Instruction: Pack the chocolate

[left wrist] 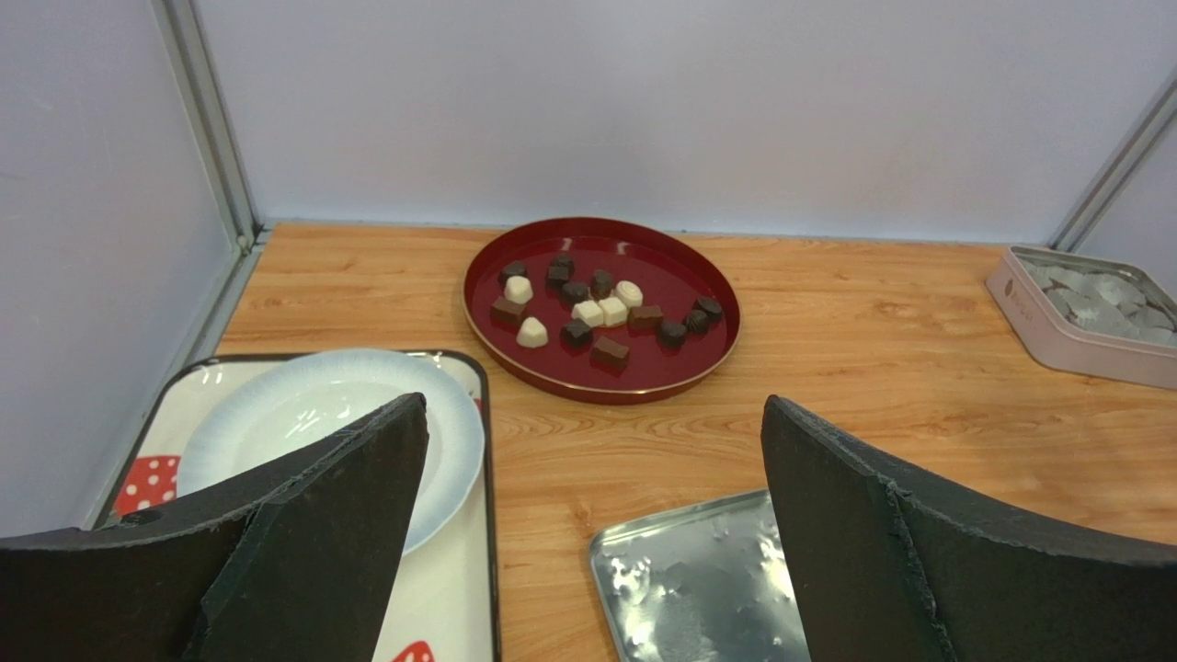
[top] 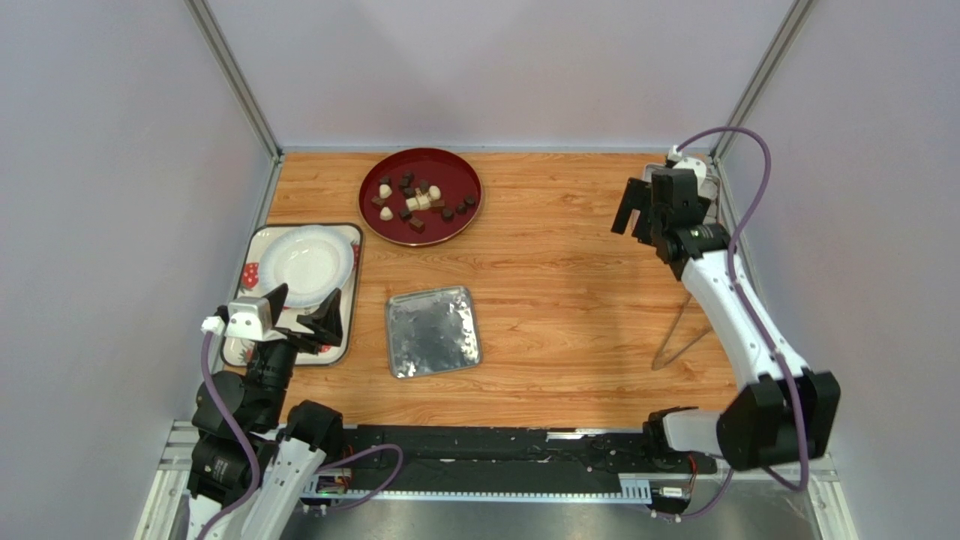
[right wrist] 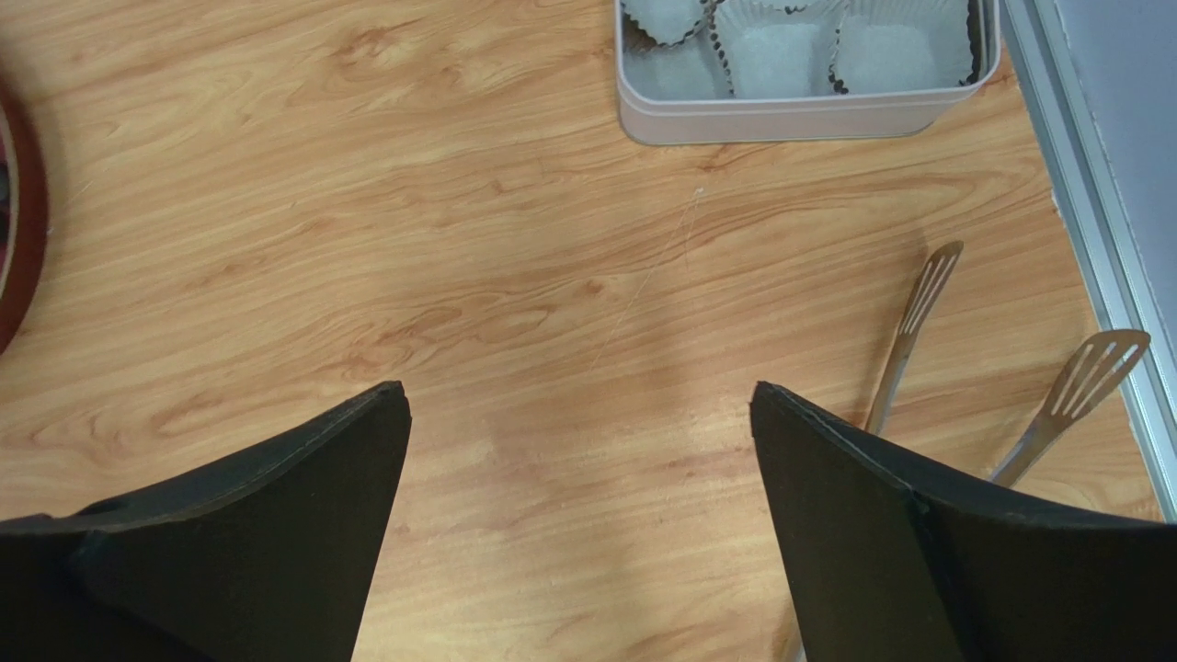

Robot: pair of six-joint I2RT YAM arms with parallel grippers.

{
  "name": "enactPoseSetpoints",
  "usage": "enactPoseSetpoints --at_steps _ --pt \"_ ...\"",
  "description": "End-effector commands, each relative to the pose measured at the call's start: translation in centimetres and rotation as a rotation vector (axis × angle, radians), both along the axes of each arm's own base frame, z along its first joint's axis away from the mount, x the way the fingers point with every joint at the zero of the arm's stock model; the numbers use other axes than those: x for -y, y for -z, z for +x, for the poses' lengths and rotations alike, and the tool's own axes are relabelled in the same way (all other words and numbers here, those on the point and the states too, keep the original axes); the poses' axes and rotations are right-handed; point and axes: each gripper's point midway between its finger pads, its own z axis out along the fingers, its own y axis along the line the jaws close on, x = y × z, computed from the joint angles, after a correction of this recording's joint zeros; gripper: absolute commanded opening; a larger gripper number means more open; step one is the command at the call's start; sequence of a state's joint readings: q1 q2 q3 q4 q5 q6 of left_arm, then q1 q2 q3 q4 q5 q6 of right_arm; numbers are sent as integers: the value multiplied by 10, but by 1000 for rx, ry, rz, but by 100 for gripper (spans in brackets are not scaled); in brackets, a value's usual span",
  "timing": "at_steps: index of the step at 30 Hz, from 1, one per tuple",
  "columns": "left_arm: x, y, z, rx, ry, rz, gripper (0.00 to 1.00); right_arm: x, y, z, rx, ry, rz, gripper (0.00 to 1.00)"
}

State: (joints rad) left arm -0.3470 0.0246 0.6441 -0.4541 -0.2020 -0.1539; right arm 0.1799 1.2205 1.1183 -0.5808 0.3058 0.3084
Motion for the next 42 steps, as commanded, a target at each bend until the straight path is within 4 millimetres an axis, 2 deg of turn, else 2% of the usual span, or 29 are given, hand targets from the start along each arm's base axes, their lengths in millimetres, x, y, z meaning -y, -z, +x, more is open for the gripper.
enactPoseSetpoints --at_steps 1,2,5,6,7,8,9,10,11,12,14,15,17,22,25,31,33,35,36,37,38,39,40,41,42 --pt "-3 -10 -4 33 -4 16 98 14 -17 46 8 53 50 100" --pt "-3 -10 -4 31 -5 18 98 15 3 60 -49 47 40 100" --pt "-2 -8 -1 22 -5 27 98 19 4 93 -48 25 37 99" --pt "-2 -7 -1 20 -4 31 98 22 24 107 -89 19 38 99" --pt "-1 -7 0 17 -1 34 98 23 19 119 -75 16 40 99" --pt "0 -7 1 13 -1 37 98 25 24 127 -82 12 43 99" --pt "0 -5 2 7 -3 40 98 28 49 137 -136 13 48 98" --pt "0 -5 3 6 -4 44 98 30 44 147 -121 17 51 98" --pt "0 -5 4 1 -3 46 98 33 52 152 -138 21 53 98" --pt "0 -3 5 -6 -4 52 98 35 69 157 -172 23 50 98" --pt "1 -3 6 -10 -1 55 98 32 72 168 -170 4 49 98" --pt "1 -2 7 -12 -3 59 98 31 86 171 -197 -5 49 97" --pt "2 -1 9 -18 -1 63 98 31 92 175 -211 -9 52 97" --pt "4 0 11 -22 6 72 98 27 121 175 -258 -47 49 96" --pt "5 1 11 -24 10 77 98 24 132 175 -273 -90 39 96" --pt "5 1 11 -25 13 79 97 11 141 169 -295 -174 38 95" --pt "6 0 11 -22 14 79 98 2 137 163 -301 -206 26 93" --pt "6 -1 10 -18 15 77 97 -11 142 152 -325 -240 14 93" --pt "6 0 10 -20 19 79 97 -14 135 148 -315 -249 11 93" --pt "6 -1 9 -16 20 76 97 -19 140 139 -335 -262 9 93" --pt "6 -1 9 -14 20 77 97 -31 141 133 -336 -289 2 92" --pt "6 -1 9 -16 21 77 97 -35 131 129 -317 -308 -18 92" --pt "6 -1 9 -13 22 73 97 -42 131 124 -317 -328 -36 92" --pt "6 -1 8 -12 22 71 97 -55 140 110 -345 -366 -57 91" --pt "6 -2 8 -10 22 72 97 -60 140 104 -349 -399 -97 91"
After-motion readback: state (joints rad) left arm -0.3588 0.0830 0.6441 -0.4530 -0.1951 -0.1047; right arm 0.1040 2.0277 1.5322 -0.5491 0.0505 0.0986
